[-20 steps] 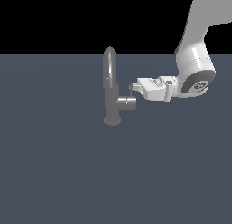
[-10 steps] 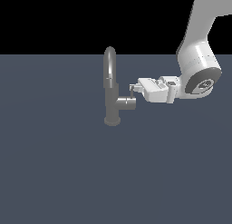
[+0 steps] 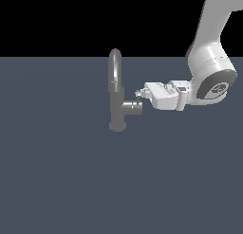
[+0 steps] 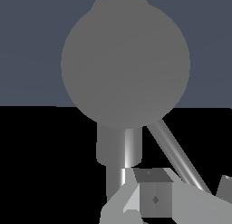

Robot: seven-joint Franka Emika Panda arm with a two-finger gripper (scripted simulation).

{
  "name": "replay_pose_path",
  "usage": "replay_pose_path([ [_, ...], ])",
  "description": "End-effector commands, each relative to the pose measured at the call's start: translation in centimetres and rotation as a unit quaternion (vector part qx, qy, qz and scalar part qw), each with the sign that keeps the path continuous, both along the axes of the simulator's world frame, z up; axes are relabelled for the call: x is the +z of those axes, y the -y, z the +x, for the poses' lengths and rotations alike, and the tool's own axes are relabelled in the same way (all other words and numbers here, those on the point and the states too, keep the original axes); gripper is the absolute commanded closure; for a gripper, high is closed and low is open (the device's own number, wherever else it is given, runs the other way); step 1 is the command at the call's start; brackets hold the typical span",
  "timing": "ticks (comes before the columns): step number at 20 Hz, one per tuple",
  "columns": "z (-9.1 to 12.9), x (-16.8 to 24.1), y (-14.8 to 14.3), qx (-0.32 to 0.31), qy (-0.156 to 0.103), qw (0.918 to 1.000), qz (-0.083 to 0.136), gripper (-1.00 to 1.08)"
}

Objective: Turn on the faucet by rotating a designated handle.

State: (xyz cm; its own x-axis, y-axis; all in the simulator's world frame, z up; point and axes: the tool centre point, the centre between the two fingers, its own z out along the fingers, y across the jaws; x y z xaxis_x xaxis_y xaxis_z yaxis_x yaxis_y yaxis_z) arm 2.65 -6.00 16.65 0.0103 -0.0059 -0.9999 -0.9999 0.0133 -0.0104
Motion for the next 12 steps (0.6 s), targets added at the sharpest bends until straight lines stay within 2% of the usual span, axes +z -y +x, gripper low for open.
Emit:
replay_pose_path([
  [1,-1.3,-0.9,0.0,0.002,-0.007,1.0,0.002,1.08],
  [8,-3.9,-2.4,0.1,0.003,-0.008,1.0,0.003,1.08],
  [9,-3.9,-2.4,0.1,0.003,-0.008,1.0,0.003,1.08],
  [10,-2.8,-1.3,-0.1,0.002,0.004,1.0,0.001,1.08],
  [12,-3.3,-2.6,-0.1,0.002,0.001,1.0,0.001,1.08],
])
